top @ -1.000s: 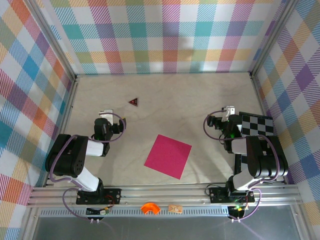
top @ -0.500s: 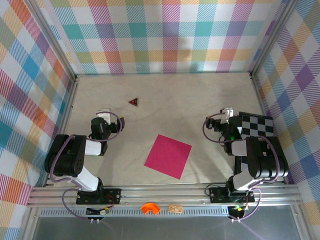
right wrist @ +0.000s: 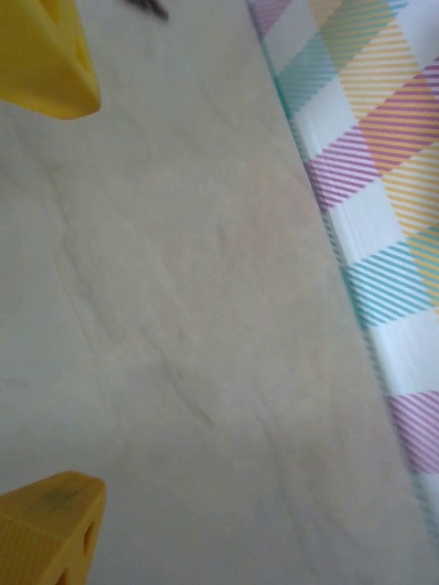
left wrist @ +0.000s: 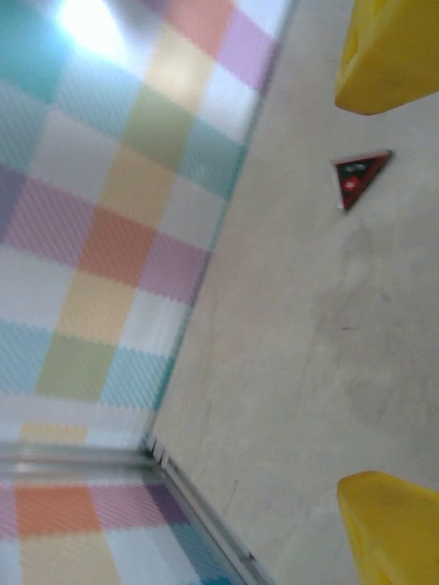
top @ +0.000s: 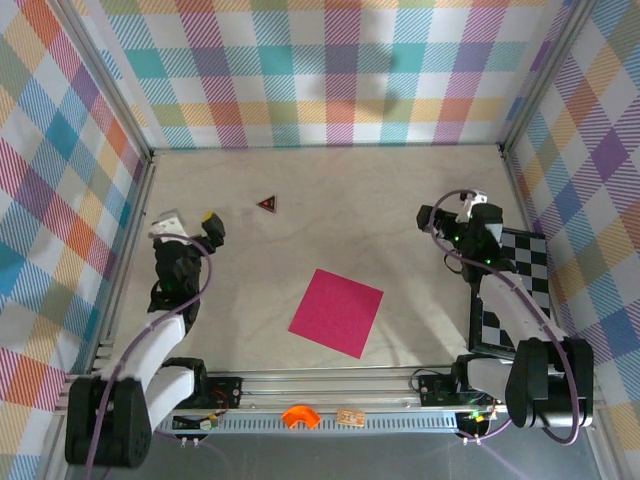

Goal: Fold a paper plane with a square sheet of paper (pick it up from the middle)

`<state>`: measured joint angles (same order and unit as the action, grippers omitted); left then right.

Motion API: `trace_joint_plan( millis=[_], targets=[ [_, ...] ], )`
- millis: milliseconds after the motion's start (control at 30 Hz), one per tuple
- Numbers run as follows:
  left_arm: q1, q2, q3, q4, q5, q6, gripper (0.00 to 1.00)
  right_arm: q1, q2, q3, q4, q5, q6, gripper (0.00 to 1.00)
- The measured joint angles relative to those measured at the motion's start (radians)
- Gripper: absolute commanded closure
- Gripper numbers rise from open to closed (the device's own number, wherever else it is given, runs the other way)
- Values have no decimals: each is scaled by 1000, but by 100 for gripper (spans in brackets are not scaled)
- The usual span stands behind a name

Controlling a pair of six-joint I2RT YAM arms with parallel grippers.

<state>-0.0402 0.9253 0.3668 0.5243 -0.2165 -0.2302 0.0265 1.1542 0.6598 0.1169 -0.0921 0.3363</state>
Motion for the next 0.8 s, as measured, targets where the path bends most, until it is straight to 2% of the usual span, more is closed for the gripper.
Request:
trace_joint_plan(
  millis=[167,267,333,567,800],
  targets=[
    [0,-181,41,-231,-13,-182,0,0,9,10,-117,-262,151,1],
    [3,-216,61,-374,37,-274,0,15,21,-57,-115,-406,246,1],
    [3,-209,80,-461,81,-311,0,40,20,-93,-146,-450,286,1],
    [3,-217,104,-735,216,-395,0,235,-39,-117,-293,-443,341,1],
    [3,-294,113,-835,366,-422,0,438,-47,-116,-354,-355,431,0]
  ],
)
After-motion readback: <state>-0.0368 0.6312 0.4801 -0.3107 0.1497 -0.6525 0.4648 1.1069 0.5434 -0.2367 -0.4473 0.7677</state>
